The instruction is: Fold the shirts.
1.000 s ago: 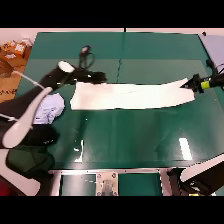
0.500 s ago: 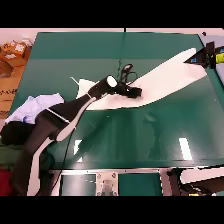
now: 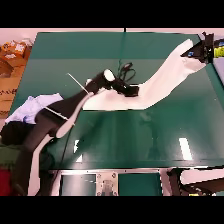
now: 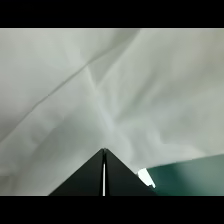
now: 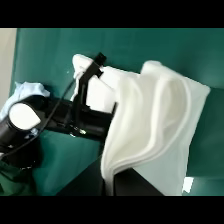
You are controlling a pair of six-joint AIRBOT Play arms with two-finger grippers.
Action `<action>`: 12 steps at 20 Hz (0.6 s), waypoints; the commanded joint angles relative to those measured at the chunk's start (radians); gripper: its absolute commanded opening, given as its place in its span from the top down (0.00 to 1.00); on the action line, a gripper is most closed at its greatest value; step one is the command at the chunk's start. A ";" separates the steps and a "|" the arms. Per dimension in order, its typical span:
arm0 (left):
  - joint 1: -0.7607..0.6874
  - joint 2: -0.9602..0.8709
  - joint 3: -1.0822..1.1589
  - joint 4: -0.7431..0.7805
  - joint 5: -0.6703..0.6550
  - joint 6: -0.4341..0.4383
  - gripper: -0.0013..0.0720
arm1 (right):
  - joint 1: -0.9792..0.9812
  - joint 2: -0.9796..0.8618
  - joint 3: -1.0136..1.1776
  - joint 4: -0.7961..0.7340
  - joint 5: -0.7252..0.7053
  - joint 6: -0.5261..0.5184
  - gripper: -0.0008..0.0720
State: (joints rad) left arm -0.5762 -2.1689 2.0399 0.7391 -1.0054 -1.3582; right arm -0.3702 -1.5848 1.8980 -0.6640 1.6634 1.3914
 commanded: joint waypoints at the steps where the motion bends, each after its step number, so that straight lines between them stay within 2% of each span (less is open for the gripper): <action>1: 0.122 0.125 0.015 0.277 -0.267 -0.071 0.95 | 0.054 0.001 0.001 0.002 -0.010 0.040 0.97; 4: 0.245 0.255 0.015 0.575 -0.454 -0.154 0.95 | 0.192 0.001 0.000 0.002 -0.065 0.092 0.97; 6: 0.324 0.321 0.015 0.695 -0.538 -0.187 0.95 | 0.315 0.000 -0.021 -0.002 -0.167 0.135 0.97; 12: 0.497 0.395 0.010 0.724 -0.623 -0.154 0.95 | 0.724 -0.089 -0.228 -0.001 -0.651 0.172 0.97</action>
State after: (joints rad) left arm -0.1520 -1.8072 2.0506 1.4078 -1.5627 -1.5219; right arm 0.1749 -1.6257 1.7554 -0.6647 1.2686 1.5429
